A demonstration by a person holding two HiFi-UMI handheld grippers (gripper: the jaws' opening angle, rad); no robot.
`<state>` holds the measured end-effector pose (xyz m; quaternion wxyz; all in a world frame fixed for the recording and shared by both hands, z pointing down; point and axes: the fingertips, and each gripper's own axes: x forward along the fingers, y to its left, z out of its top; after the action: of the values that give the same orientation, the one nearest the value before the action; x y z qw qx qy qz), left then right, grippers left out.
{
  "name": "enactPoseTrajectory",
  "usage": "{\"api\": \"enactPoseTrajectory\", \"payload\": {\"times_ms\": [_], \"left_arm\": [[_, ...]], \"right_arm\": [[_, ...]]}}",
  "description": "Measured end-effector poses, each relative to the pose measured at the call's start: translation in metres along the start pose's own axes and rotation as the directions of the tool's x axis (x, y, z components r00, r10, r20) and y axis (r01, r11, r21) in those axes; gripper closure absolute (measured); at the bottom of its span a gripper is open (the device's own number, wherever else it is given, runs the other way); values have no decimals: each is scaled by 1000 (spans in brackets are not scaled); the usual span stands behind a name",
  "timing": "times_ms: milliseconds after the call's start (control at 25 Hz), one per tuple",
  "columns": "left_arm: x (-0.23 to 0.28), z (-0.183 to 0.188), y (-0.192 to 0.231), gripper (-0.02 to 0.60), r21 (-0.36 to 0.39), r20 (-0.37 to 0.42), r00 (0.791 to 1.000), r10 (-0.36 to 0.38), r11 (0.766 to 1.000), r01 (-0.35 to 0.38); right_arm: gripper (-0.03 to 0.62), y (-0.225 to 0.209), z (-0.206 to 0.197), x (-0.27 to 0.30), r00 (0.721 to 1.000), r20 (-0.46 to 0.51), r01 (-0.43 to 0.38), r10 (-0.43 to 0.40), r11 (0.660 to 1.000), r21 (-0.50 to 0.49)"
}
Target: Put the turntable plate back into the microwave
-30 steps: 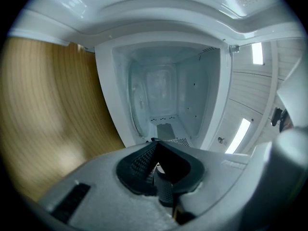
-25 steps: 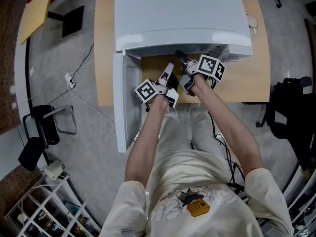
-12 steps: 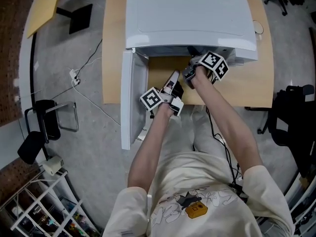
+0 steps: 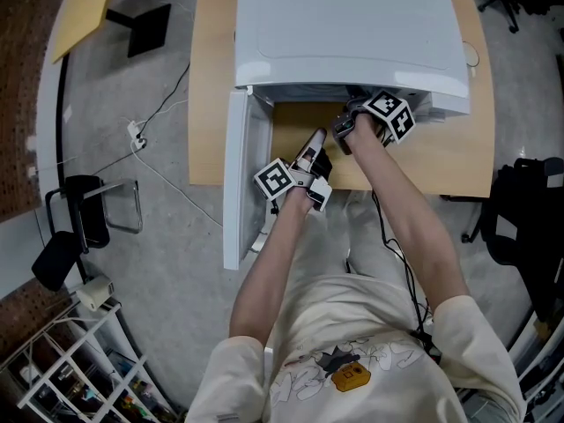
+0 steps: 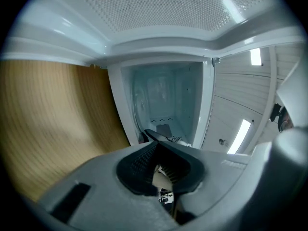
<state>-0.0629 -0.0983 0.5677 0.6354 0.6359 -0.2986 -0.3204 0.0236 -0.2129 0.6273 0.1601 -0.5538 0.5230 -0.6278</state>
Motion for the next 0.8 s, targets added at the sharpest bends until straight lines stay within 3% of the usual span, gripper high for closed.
{"api": "enactPoseTrajectory", "payload": {"times_ms": [280, 440, 560, 800], "left_arm": [[4, -1, 0, 584, -4, -21, 1000, 3, 1000, -4], [7, -5, 0, 584, -3, -33, 999, 2, 1000, -2], [3, 1, 13, 584, 43, -30, 998, 51, 998, -49], [10, 45, 41, 584, 31, 163, 977, 134, 990, -141]], "right_arm": [[557, -3, 23, -7, 996, 86, 39, -36, 999, -26], [545, -5, 29, -11, 995, 100, 11, -7, 999, -40], [526, -9, 28, -15, 996, 93, -7, 10, 999, -33], [505, 3, 7, -35, 996, -2, -86, 86, 994, -72]]}}
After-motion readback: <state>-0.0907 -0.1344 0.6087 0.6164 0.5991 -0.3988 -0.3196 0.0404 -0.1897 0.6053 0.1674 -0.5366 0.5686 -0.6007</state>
